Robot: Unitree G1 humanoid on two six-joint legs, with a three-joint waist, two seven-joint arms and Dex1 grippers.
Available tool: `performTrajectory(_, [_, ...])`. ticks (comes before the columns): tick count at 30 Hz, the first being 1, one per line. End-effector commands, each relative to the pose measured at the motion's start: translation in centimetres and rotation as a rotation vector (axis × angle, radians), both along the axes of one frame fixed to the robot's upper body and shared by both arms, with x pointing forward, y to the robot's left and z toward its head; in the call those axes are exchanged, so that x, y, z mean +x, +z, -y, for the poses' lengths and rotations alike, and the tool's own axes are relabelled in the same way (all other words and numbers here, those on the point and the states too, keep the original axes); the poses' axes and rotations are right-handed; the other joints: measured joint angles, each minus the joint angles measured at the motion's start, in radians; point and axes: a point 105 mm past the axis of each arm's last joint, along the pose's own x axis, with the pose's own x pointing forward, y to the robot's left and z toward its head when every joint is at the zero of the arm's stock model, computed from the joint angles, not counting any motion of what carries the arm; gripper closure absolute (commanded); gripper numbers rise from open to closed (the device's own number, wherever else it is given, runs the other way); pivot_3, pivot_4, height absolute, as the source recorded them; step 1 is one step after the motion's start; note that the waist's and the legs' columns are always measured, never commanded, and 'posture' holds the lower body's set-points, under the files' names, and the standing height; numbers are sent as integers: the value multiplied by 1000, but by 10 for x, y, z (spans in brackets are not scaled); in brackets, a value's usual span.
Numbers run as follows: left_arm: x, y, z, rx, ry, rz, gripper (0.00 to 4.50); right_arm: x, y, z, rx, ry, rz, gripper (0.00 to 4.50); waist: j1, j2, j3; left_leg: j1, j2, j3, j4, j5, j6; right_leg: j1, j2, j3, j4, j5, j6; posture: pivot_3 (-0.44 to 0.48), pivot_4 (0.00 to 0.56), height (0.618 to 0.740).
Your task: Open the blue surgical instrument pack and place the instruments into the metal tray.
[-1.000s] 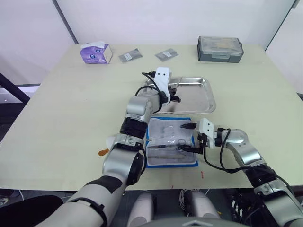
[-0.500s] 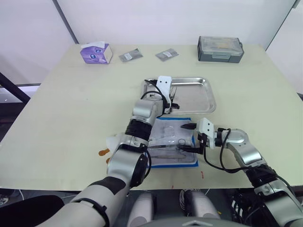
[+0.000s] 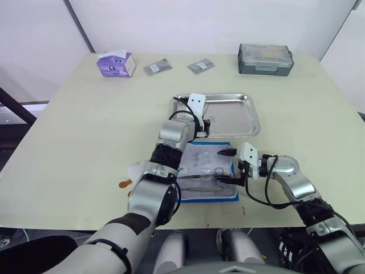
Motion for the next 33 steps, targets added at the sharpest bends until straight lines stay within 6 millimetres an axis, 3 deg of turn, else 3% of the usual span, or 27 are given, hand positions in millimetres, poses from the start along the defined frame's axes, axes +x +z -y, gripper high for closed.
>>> performTrajectory(1, [0,20,4,-20,-36,61,2294,-18,-57,18,-175,-30,-177,0,0,0,0,0,0,0,0,0,0,0,0,0,0,0,0,0,150,734])
performTrajectory(12, [-8,60,7,-80,-198,228,2294,-16,-56,18,-176,-30,-173,0,-1,0,0,0,0,0,0,0,0,0,0,0,0,0,0,0,150,734])
performTrajectory(18, [-18,70,-22,-113,-304,324,2294,-16,-56,19,-175,-28,-172,0,-2,1,0,1,0,0,-1,0,0,0,0,2,0,0,0,0,150,734])
performTrajectory(22, [-41,82,-37,-143,-523,415,2294,-16,-55,20,-176,-27,-170,0,0,1,0,1,0,0,-1,0,0,0,0,1,0,0,0,0,150,734])
performTrajectory(26, [-71,77,-58,-112,-746,446,2294,-16,-55,21,-178,-25,-170,0,-2,2,0,1,0,1,-1,0,0,0,0,1,0,0,0,0,150,734])
performTrajectory(33, [-106,62,-95,-99,-952,350,2294,-15,-53,23,-181,-23,-166,0,0,2,1,1,0,0,-1,-3,5,0,0,0,-1,0,0,0,150,734])
